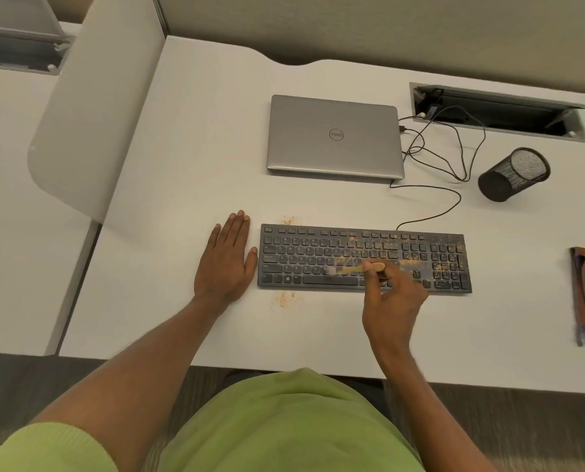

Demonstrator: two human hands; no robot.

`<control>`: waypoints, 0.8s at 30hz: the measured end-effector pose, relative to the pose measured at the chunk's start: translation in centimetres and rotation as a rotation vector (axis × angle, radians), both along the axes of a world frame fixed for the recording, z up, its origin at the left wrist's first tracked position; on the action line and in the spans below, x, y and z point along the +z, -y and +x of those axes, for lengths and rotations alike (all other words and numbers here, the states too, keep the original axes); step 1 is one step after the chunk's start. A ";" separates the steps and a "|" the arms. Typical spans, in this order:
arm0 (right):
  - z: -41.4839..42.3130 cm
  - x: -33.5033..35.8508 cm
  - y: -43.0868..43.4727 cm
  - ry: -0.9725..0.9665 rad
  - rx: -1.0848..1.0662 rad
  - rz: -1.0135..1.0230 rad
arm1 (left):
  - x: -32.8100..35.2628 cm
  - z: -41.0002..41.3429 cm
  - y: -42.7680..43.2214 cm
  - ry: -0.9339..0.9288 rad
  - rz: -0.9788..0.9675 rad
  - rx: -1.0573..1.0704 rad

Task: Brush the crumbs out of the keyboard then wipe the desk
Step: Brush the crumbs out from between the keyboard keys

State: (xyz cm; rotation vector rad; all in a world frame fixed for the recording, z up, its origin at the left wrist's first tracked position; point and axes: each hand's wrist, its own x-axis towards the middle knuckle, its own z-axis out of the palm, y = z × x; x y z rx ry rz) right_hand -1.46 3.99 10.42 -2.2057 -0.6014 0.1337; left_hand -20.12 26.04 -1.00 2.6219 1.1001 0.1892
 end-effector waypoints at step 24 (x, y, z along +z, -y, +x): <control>-0.2 -0.9 0.8 0.197 -0.017 0.025 | 0.1 0.0 0.1 0.015 -0.007 0.002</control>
